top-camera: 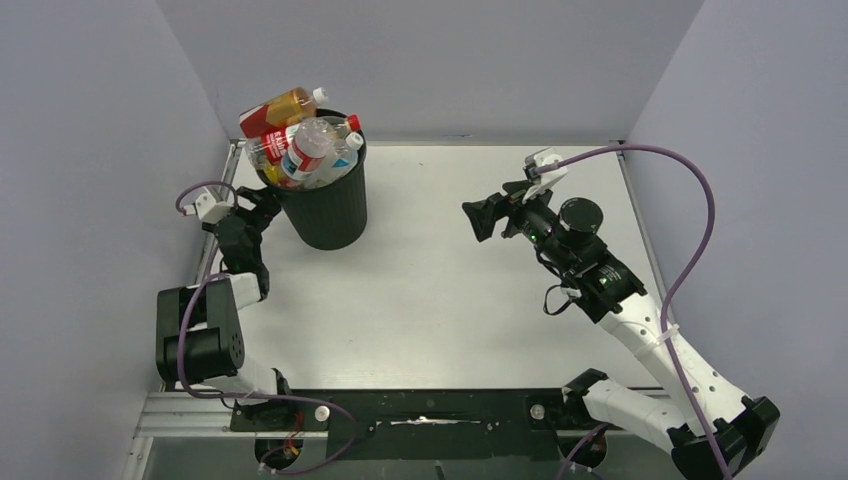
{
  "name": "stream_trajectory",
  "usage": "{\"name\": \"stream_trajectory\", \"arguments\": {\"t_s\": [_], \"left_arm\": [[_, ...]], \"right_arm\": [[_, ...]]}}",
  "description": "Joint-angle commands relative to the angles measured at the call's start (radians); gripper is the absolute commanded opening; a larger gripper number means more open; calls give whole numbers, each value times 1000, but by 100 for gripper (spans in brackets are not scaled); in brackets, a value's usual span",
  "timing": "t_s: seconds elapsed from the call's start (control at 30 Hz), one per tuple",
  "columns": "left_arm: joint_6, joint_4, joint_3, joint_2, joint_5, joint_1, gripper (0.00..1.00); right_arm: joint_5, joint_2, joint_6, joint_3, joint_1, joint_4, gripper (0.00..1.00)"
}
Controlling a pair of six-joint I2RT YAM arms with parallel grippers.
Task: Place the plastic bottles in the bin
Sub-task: Move the trash bin to the center of the board.
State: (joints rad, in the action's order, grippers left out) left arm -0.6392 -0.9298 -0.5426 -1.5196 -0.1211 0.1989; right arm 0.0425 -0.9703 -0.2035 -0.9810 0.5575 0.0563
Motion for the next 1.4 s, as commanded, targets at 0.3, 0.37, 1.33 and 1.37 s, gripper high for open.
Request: {"name": "stream_trajectory", "arguments": {"t_s": [0.3, 0.37, 1.33, 1.37], "left_arm": [[78, -112, -155, -125, 47, -188, 86], [80, -121, -171, -146, 59, -204, 86], [187, -129, -317, -339, 9, -587, 86], [190, -123, -293, -313, 0, -587, 86]], "right_arm": [[103, 47, -83, 52, -178, -35, 98], [116, 55, -96, 64, -210, -38, 98], [-4, 57, -92, 78, -398, 97, 98], [-11, 56, -100, 82, -412, 101, 98]]}}
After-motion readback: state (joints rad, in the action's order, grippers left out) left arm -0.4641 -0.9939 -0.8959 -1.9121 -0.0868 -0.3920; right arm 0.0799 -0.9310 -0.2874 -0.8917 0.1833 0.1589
